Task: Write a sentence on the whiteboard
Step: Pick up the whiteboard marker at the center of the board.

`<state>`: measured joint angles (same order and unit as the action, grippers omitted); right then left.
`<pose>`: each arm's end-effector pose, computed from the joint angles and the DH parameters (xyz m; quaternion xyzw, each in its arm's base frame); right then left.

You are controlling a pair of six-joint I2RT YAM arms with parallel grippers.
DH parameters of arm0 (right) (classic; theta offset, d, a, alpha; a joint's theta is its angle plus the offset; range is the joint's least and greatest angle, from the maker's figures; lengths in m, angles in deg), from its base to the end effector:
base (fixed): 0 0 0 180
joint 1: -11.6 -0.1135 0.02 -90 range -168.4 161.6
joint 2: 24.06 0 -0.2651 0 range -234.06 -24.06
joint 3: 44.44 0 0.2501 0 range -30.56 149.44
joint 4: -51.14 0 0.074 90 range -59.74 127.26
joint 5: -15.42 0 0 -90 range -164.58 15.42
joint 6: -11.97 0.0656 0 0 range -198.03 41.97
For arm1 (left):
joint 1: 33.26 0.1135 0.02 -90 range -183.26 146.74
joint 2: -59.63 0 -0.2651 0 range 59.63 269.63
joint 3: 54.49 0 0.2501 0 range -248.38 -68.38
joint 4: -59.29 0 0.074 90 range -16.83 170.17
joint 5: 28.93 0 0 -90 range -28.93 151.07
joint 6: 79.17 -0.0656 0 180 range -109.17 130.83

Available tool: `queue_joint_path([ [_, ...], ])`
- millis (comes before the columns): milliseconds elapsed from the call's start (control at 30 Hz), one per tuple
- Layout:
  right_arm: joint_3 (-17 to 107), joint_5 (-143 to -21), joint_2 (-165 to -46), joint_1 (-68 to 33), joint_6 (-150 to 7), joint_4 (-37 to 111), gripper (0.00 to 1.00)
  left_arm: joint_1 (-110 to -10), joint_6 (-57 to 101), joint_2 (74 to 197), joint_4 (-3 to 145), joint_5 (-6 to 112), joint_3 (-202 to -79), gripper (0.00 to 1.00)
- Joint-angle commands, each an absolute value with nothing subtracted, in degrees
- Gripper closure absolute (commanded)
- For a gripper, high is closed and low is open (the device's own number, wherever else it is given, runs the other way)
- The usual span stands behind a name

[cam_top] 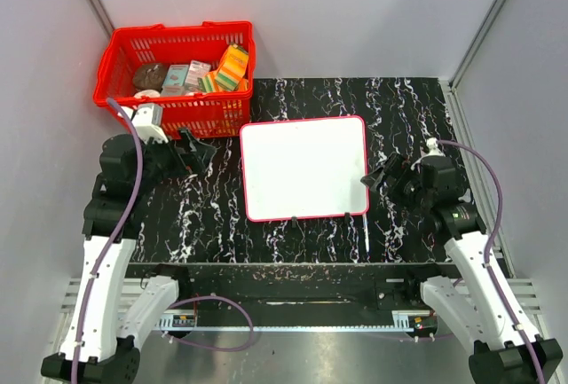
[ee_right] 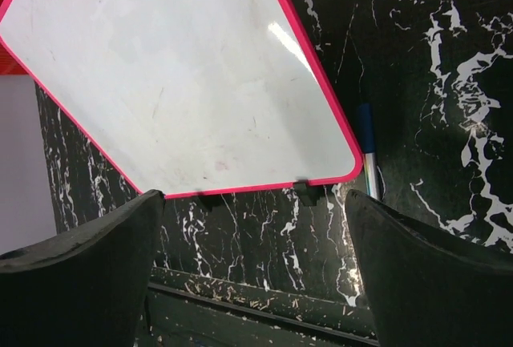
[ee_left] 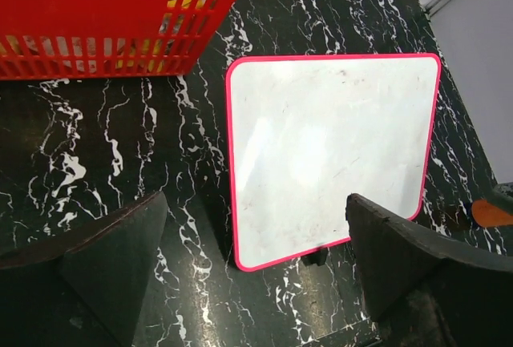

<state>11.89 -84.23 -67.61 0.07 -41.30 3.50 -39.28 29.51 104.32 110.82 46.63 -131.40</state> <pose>0.1796 0.0479 0.2722 0.1547 0.8705 0.2566 0.3904 0.1702 -0.0344 0.3878 -0.0170 0.8123 -0.2229 0.5387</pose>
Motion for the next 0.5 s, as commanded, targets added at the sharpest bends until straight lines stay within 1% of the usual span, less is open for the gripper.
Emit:
queue_joint_path([
  [0,10.7,-87.5,-65.5,-0.2,-38.9,1.9,0.0,-39.4,32.5,105.7,105.4,44.2,-128.1,0.01],
  [100,8.7,-88.5,-65.3,-0.1,-37.9,1.8,0.0,-39.4,33.1,108.9,103.9,41.8,-125.4,0.01],
  [167,7.9,-89.3,-66.0,-0.1,-37.5,0.9,0.0,-39.4,32.9,115.4,104.0,39.4,-124.9,0.01],
  [233,7.6,-89.2,-68.3,-0.1,-37.5,-0.7,0.04,-39.4,33.5,121.6,104.5,36.6,-124.9,0.01],
  [333,7.1,-88.6,-72.7,-0.2,-37.2,-3.2,0.05,-39.6,35.3,122.5,100.7,36.2,-121.7,0.01],
  [433,7.2,-86.5,-76.1,-1.2,-37.4,-6.2,0.09,-39.6,36.3,120.9,97.2,36.0,-120.1,0.01],
  [467,7.2,-85.6,-76.3,-2.4,-37.2,-6.9,0.14,-39.6,36.5,120.5,96.9,35.8,-120.2,0.01],
])
